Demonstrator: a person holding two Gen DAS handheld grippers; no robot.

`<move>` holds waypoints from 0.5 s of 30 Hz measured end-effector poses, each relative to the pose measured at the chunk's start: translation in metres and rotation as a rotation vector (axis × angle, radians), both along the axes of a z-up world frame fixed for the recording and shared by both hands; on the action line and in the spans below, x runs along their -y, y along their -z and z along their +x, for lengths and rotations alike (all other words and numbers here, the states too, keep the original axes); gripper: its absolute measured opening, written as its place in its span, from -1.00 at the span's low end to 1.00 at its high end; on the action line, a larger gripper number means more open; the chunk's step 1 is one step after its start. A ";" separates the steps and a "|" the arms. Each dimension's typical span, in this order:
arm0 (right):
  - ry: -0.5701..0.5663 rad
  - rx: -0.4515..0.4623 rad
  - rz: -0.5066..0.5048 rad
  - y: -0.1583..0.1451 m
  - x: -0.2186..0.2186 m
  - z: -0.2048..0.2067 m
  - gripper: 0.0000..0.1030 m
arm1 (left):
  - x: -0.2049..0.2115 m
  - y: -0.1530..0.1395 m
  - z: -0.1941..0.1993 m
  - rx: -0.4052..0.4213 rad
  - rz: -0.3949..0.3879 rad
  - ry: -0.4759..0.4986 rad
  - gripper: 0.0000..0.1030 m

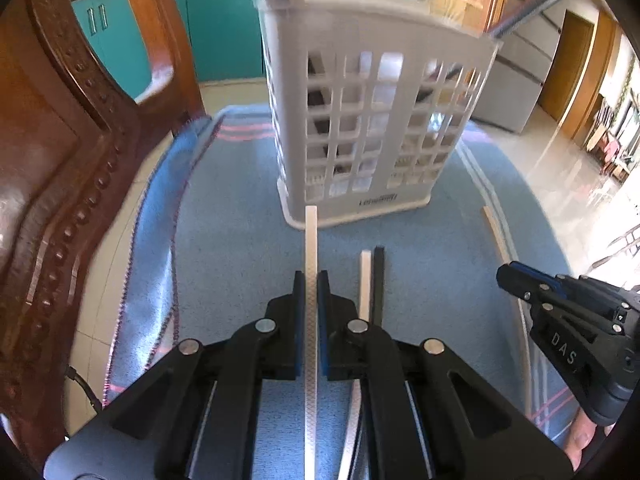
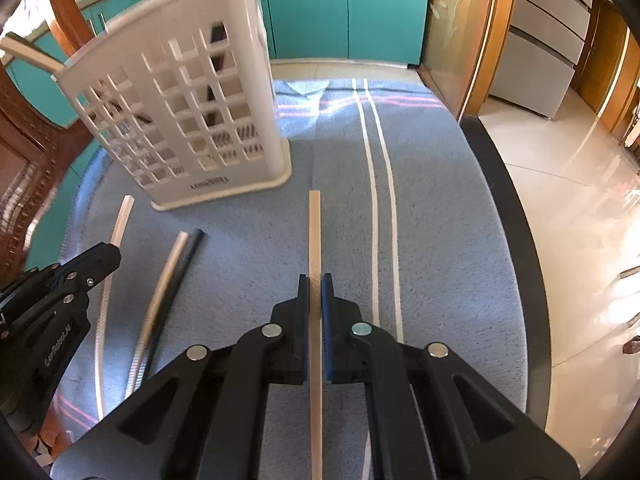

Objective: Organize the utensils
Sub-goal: 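Lift both held chopsticks up over the white holder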

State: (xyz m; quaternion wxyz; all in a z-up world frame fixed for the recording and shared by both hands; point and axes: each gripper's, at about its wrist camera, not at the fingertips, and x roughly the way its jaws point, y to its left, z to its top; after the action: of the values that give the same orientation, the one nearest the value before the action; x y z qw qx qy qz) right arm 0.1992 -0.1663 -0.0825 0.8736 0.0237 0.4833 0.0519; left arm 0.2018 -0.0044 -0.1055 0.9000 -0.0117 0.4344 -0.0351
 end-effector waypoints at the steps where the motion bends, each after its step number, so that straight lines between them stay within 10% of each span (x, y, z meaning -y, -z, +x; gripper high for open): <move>1: -0.006 0.010 0.017 -0.006 0.001 -0.002 -0.88 | -0.001 -0.007 -0.003 0.016 -0.010 0.003 -0.87; 8: -0.063 0.162 0.200 -0.073 0.033 -0.038 -0.88 | -0.027 -0.089 -0.046 0.181 -0.214 0.082 -0.86; 15: -0.051 0.301 0.286 -0.126 0.060 -0.063 -0.87 | -0.050 -0.202 -0.096 0.555 -0.279 0.065 -0.87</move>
State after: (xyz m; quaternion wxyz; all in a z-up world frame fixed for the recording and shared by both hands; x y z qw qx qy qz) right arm 0.1364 -0.2264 0.0435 0.9221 0.1273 0.3354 0.1451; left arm 0.1061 0.0452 0.0960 0.9724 -0.1110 0.1631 -0.1248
